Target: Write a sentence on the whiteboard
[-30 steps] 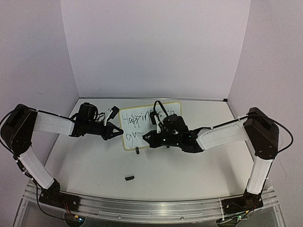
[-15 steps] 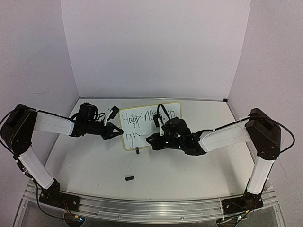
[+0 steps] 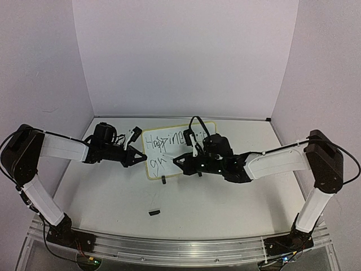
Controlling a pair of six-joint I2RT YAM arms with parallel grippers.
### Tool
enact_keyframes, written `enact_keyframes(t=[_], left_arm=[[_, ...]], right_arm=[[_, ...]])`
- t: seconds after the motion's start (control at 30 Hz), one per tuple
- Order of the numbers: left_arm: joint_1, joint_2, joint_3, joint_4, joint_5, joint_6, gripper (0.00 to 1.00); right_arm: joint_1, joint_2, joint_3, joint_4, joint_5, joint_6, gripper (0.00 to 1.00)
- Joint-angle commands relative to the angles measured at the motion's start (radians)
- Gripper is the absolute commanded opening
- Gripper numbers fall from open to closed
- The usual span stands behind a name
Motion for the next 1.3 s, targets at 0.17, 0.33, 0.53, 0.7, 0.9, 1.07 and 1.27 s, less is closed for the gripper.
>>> enact_keyframes(t=[0.17,0.33,0.53,0.7,0.9,1.07,1.27], left_arm=[[0.006,-0.005,0.012,-0.015,-0.082,0.024,0.0],[0.006,-0.009,0.012,-0.018,-0.083,0.025,0.0],[0.006,-0.013,0.011,-0.019,-0.083,0.023,0.0],[0.006,-0.014,0.013,-0.023,-0.085,0.024,0.0],[0.006,-0.011,0.013,-0.023,-0.084,0.024,0.0],[0.006,-0.011,0.014,-0.023,-0.086,0.026,0.0],[0.006,-0.007,0.014,-0.023,-0.083,0.026,0.0]], right_arm=[[-0.012,-0.084,-0.028,0.045,-0.053,-0.023,0.0],[-0.035,-0.071,-0.043,0.055,-0.086,-0.018,0.0],[-0.056,-0.043,-0.051,0.079,-0.119,-0.009,0.0],[-0.064,-0.017,-0.042,0.089,-0.125,0.001,0.0],[-0.077,0.025,-0.028,0.088,-0.107,0.023,0.0],[-0.08,0.048,-0.02,0.086,-0.098,0.028,0.0],[-0.09,0.064,-0.011,0.083,-0.07,0.036,0.0]])
